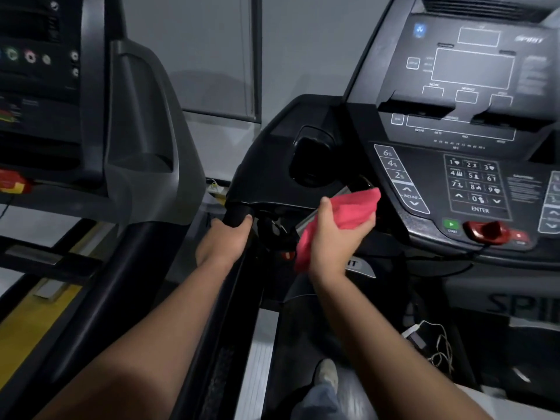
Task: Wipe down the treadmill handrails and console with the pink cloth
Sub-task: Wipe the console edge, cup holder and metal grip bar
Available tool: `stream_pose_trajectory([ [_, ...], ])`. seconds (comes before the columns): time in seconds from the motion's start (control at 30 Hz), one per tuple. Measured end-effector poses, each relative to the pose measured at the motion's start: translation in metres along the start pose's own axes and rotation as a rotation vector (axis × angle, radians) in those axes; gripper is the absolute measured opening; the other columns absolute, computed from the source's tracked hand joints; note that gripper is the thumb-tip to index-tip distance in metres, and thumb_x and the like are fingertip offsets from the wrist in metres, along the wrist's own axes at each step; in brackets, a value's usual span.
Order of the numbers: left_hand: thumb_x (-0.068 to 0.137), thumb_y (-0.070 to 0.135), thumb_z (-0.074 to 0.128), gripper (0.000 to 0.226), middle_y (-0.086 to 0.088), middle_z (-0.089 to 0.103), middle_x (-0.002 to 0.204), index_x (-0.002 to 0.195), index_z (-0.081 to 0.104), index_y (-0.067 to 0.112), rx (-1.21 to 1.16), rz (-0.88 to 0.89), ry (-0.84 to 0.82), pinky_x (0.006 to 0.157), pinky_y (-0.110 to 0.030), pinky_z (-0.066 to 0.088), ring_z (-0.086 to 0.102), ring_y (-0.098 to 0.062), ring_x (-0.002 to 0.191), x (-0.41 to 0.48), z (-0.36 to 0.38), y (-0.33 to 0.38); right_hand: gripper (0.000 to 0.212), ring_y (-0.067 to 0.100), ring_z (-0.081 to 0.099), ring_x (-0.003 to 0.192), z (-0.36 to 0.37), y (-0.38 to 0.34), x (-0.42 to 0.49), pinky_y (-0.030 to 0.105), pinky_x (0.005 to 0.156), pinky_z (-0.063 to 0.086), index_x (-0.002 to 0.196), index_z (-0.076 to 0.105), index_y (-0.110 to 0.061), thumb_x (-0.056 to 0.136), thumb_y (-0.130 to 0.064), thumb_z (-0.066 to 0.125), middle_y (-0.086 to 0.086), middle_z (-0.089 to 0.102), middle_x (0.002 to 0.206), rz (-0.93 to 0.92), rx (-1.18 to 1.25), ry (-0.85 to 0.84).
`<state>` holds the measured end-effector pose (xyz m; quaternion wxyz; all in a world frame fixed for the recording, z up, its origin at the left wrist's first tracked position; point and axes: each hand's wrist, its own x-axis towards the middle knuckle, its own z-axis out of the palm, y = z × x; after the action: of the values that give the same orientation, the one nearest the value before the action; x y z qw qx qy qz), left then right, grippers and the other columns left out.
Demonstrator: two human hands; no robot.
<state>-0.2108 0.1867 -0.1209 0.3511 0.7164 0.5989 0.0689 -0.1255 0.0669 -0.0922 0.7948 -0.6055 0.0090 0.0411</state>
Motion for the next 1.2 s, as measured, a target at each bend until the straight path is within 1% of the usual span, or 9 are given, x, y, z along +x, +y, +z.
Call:
stream_pose_trajectory([
  [0.17, 0.086, 0.067, 0.039, 0.075, -0.011, 0.059, 0.119, 0.134, 0.040, 0.009, 0.022, -0.008, 0.021, 0.072, -0.034, 0.039, 0.058, -0.033, 0.105, 0.000, 0.001, 0.001, 0.081, 0.017, 0.060, 0.107, 0.008, 0.042, -0.039, 0.037, 0.100, 0.046, 0.136, 0.032, -0.022, 0.071, -0.028, 0.079, 0.005, 0.056, 0.123, 0.269, -0.041, -0.104],
  [0.3, 0.085, 0.068, 0.040, 0.075, -0.010, 0.059, 0.121, 0.132, 0.041, 0.009, 0.016, 0.003, 0.031, 0.073, -0.033, 0.040, 0.058, -0.032, 0.106, 0.000, 0.003, 0.001, 0.053, 0.009, 0.065, 0.084, 0.016, 0.061, -0.038, 0.019, 0.079, 0.051, 0.115, 0.047, -0.017, 0.073, -0.020, 0.079, -0.001, 0.064, 0.096, 0.360, -0.013, -0.076],
  [0.53, 0.086, 0.067, 0.041, 0.076, -0.011, 0.058, 0.126, 0.136, 0.039, 0.009, 0.021, 0.004, 0.049, 0.074, -0.034, 0.038, 0.057, -0.033, 0.111, -0.002, -0.001, 0.003, 0.042, 0.031, 0.063, 0.080, 0.004, 0.066, -0.030, 0.047, 0.089, 0.053, 0.108, 0.062, 0.006, 0.075, -0.015, 0.077, 0.027, 0.063, 0.084, 0.420, -0.073, -0.445],
  [0.7, 0.084, 0.067, 0.043, 0.078, -0.010, 0.057, 0.128, 0.137, 0.038, 0.010, -0.013, 0.001, 0.028, 0.075, -0.033, 0.039, 0.057, -0.032, 0.111, -0.001, -0.002, 0.000, 0.034, 0.020, 0.065, 0.070, -0.017, 0.035, -0.014, 0.030, 0.067, 0.056, 0.113, 0.062, 0.003, 0.080, 0.008, 0.064, 0.011, 0.066, 0.082, 0.530, 0.065, -0.575],
  [0.8, 0.084, 0.068, 0.042, 0.075, -0.009, 0.058, 0.123, 0.134, 0.040, 0.011, -0.022, 0.007, 0.012, 0.072, -0.033, 0.041, 0.058, -0.031, 0.106, -0.001, -0.003, 0.000, 0.040, 0.033, 0.062, 0.084, -0.028, 0.022, -0.010, 0.042, 0.078, 0.055, 0.117, 0.057, 0.007, 0.079, 0.001, 0.069, 0.021, 0.064, 0.094, 0.485, 0.067, -0.544],
  [0.87, 0.084, 0.068, 0.042, 0.075, -0.009, 0.059, 0.120, 0.132, 0.041, 0.011, -0.026, 0.005, 0.008, 0.071, -0.033, 0.042, 0.059, -0.030, 0.101, 0.000, -0.003, -0.001, 0.041, 0.032, 0.060, 0.074, -0.026, 0.008, 0.002, 0.050, 0.076, 0.055, 0.111, 0.055, 0.002, 0.077, -0.011, 0.074, 0.017, 0.062, 0.082, 0.401, 0.113, -0.458],
  [1.0, 0.086, 0.066, 0.041, 0.073, -0.009, 0.059, 0.120, 0.134, 0.039, 0.011, -0.005, -0.007, 0.017, 0.068, -0.032, 0.040, 0.055, -0.027, 0.092, -0.002, -0.002, 0.001, 0.036, 0.015, 0.056, 0.075, -0.019, -0.037, 0.039, 0.032, 0.079, 0.046, 0.098, 0.051, -0.022, 0.074, -0.013, 0.077, -0.002, 0.057, 0.081, -0.059, 0.078, -0.323],
  [1.1, 0.087, 0.065, 0.039, 0.073, -0.010, 0.057, 0.123, 0.136, 0.037, 0.011, 0.010, -0.005, 0.021, 0.069, -0.033, 0.038, 0.056, -0.029, 0.097, -0.004, -0.001, 0.002, 0.033, 0.003, 0.060, 0.082, -0.018, -0.050, 0.045, 0.020, 0.081, 0.048, 0.103, 0.058, -0.018, 0.075, -0.013, 0.076, -0.005, 0.059, 0.090, -0.358, -0.233, -0.255],
  [1.2, 0.087, 0.066, 0.039, 0.075, -0.011, 0.057, 0.124, 0.138, 0.036, 0.011, 0.002, -0.008, 0.018, 0.071, -0.034, 0.038, 0.057, -0.032, 0.105, -0.002, -0.001, 0.003, 0.019, 0.030, 0.057, 0.091, -0.021, -0.044, 0.057, 0.040, 0.083, 0.043, 0.089, 0.067, -0.018, 0.075, -0.031, 0.068, 0.003, 0.063, 0.092, -0.981, -0.845, -0.208],
])
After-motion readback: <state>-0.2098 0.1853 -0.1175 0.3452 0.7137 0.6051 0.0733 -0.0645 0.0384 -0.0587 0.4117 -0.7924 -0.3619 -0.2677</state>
